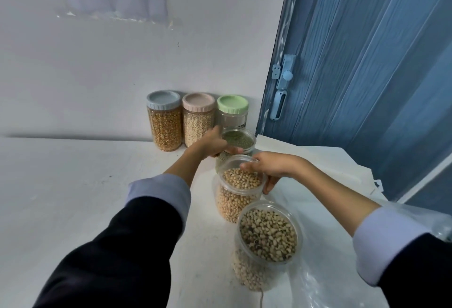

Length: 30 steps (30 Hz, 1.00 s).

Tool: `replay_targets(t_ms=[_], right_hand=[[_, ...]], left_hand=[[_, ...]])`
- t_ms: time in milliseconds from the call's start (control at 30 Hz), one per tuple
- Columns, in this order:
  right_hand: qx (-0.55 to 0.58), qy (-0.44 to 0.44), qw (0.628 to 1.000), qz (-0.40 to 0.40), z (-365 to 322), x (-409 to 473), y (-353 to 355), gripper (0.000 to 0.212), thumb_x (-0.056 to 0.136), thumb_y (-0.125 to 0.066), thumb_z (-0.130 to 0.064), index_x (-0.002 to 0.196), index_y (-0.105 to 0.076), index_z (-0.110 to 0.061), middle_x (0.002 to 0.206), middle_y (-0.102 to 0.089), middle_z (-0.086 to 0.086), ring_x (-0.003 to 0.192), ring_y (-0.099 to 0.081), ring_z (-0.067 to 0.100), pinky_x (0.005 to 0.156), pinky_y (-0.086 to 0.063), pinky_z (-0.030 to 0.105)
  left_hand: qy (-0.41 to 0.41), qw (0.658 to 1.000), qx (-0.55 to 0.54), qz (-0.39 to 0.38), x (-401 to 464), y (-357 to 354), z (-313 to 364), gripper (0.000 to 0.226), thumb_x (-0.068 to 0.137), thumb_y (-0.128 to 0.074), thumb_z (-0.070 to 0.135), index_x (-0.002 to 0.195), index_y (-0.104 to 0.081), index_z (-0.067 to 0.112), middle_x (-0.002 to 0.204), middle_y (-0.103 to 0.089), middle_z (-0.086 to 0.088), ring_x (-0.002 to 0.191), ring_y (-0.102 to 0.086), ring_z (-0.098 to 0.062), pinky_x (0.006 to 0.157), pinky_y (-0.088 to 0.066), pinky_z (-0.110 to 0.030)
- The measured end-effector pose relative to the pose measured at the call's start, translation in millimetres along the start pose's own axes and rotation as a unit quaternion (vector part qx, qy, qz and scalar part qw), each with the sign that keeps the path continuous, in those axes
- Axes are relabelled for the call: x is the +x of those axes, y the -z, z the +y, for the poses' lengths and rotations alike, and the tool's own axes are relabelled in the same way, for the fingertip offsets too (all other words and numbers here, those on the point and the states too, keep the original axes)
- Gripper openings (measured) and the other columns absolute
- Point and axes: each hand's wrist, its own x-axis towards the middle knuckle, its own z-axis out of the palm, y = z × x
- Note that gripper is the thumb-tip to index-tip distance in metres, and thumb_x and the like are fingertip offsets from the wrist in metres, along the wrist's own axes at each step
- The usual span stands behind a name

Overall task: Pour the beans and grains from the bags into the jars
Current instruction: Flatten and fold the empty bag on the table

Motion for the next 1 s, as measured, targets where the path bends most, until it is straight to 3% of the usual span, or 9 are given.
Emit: replay_targets(t_ms=[100, 167, 333, 500, 567, 633, 767, 833, 1000], right_hand=[[-0.035, -0.044, 0.998, 0.014, -11.6, 8.7, -2.6, 0.065, 0.09, -0.048, -0.055, 0.134, -0.041, -0.008, 0.109, -0.063, 0.019, 0.059, -0.066, 0.026, 0.054, -0.058, 0.03], [-0.072, -0.087, 0.993, 0.019, -18.6, 12.5, -2.2, 0.077, 0.089, -0.044, -0.063, 0.133, -0.039, 0.0, 0.089, -0.068, 0.024, 0.054, -0.066, 0.026, 0.054, -0.057, 0.031], [-0.088, -0.09, 0.992, 0.03, -43.0, 18.1, -16.9, 0.083, 0.091, -0.038, -0.063, 0.121, -0.046, 0.014, 0.073, -0.067, 0.02, 0.043, -0.063, 0.018, 0.046, -0.052, 0.023], [-0.003, -0.076, 0.994, 0.084, -72.3, 27.4, -45.8, 0.072, 0.092, -0.049, -0.052, 0.135, -0.031, 0.002, 0.108, -0.062, 0.029, 0.056, -0.063, 0.027, 0.058, -0.056, 0.034], [0.079, -0.043, 0.995, 0.034, -83.6, 24.3, -48.5, 0.072, 0.091, -0.051, -0.051, 0.138, -0.031, -0.001, 0.117, -0.059, 0.027, 0.071, -0.069, 0.03, 0.063, -0.06, 0.037], [0.129, 0.029, 0.991, -0.025, -90.8, 16.9, -48.0, 0.066, 0.092, -0.049, -0.048, 0.137, -0.038, -0.001, 0.124, -0.058, 0.022, 0.092, -0.068, 0.031, 0.079, -0.058, 0.041], [-0.05, 0.121, 0.991, 0.006, -97.4, -9.9, -41.9, 0.051, 0.095, -0.049, -0.042, 0.132, -0.043, -0.007, 0.127, -0.053, 0.009, 0.104, -0.064, 0.025, 0.091, -0.053, 0.041], [-0.17, 0.126, 0.977, -0.042, -96.3, -23.7, -36.6, 0.05, 0.094, -0.05, -0.041, 0.134, -0.044, -0.01, 0.133, -0.051, 0.005, 0.109, -0.059, 0.021, 0.092, -0.052, 0.038], [-0.369, 0.027, 0.911, -0.183, -76.5, -57.0, -24.0, 0.086, 0.081, -0.065, -0.045, 0.15, -0.018, -0.023, 0.155, -0.026, 0.004, 0.136, -0.036, 0.026, 0.11, -0.035, 0.046]], left_hand=[[0.004, 0.999, -0.023, 0.045, -12.2, -0.7, -9.1, 0.1, 0.068, -0.081, 0.038, 0.142, -0.021, 0.008, 0.135, -0.045, -0.013, 0.113, -0.055, -0.03, 0.074, -0.058, -0.042], [0.009, 0.997, -0.063, 0.04, -21.6, 0.2, -15.4, 0.085, 0.081, -0.069, 0.042, 0.141, -0.021, 0.007, 0.135, -0.047, -0.015, 0.112, -0.056, -0.031, 0.075, -0.057, -0.044], [0.033, 0.994, -0.079, 0.066, -61.3, 23.0, -31.7, 0.05, 0.096, -0.045, 0.043, 0.128, -0.045, 0.004, 0.12, -0.058, -0.015, 0.097, -0.058, -0.022, 0.086, -0.054, -0.044], [-0.031, 0.984, 0.0, 0.176, -91.4, 32.8, -34.1, 0.038, 0.097, -0.046, 0.034, 0.112, -0.06, 0.002, 0.111, -0.062, -0.014, 0.098, -0.057, -0.023, 0.079, -0.046, -0.032], [-0.039, 0.981, 0.032, 0.187, -96.0, 36.5, -36.6, 0.04, 0.096, -0.05, 0.035, 0.119, -0.058, 0.003, 0.121, -0.056, -0.014, 0.105, -0.053, -0.022, 0.081, -0.043, -0.026], [-0.016, 0.977, 0.098, 0.188, -95.7, 44.4, -48.6, 0.056, 0.089, -0.058, 0.043, 0.132, -0.049, 0.008, 0.138, -0.039, -0.018, 0.123, -0.043, -0.03, 0.097, -0.04, -0.036], [0.04, 0.964, 0.135, 0.224, -96.5, 60.2, -71.5, 0.075, 0.082, -0.061, 0.054, 0.143, -0.033, 0.02, 0.15, -0.022, -0.016, 0.136, -0.024, -0.04, 0.11, -0.027, -0.053], [0.044, 0.961, 0.124, 0.242, -98.0, 59.3, -73.2, 0.074, 0.083, -0.061, 0.053, 0.144, -0.032, 0.022, 0.151, -0.02, -0.015, 0.137, -0.023, -0.039, 0.11, -0.026, -0.053], [0.05, 0.962, 0.118, 0.242, -101.0, 55.7, -69.4, 0.075, 0.084, -0.06, 0.054, 0.144, -0.031, 0.021, 0.151, -0.017, -0.014, 0.137, -0.022, -0.04, 0.109, -0.028, -0.056]])
